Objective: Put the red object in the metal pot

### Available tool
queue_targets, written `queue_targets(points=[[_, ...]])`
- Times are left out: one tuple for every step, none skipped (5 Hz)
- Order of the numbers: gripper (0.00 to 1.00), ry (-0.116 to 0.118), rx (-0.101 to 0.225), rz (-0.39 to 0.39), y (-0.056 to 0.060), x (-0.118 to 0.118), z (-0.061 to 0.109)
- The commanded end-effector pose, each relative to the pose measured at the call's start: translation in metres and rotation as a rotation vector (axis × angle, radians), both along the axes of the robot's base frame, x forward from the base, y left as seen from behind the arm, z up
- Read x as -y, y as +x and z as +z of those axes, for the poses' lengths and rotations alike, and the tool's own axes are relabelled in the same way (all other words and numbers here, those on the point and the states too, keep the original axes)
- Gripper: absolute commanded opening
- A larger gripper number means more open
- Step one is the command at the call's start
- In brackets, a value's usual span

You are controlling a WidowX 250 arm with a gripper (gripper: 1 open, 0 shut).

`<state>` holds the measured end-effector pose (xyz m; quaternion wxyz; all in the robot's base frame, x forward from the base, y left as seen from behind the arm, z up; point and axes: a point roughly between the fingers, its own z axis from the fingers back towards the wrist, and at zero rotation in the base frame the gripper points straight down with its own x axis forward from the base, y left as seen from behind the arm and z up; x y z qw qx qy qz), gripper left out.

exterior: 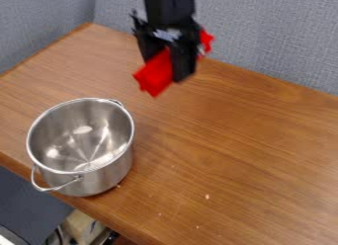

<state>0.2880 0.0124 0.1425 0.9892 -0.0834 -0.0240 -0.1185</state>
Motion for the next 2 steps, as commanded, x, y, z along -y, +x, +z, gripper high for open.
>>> queue_targets(points=[[0.00, 0.005, 0.086, 0.026, -0.012, -0.015, 0.035], [0.00, 0.021, 0.067, 0.042, -0.026, -0.029, 0.033]])
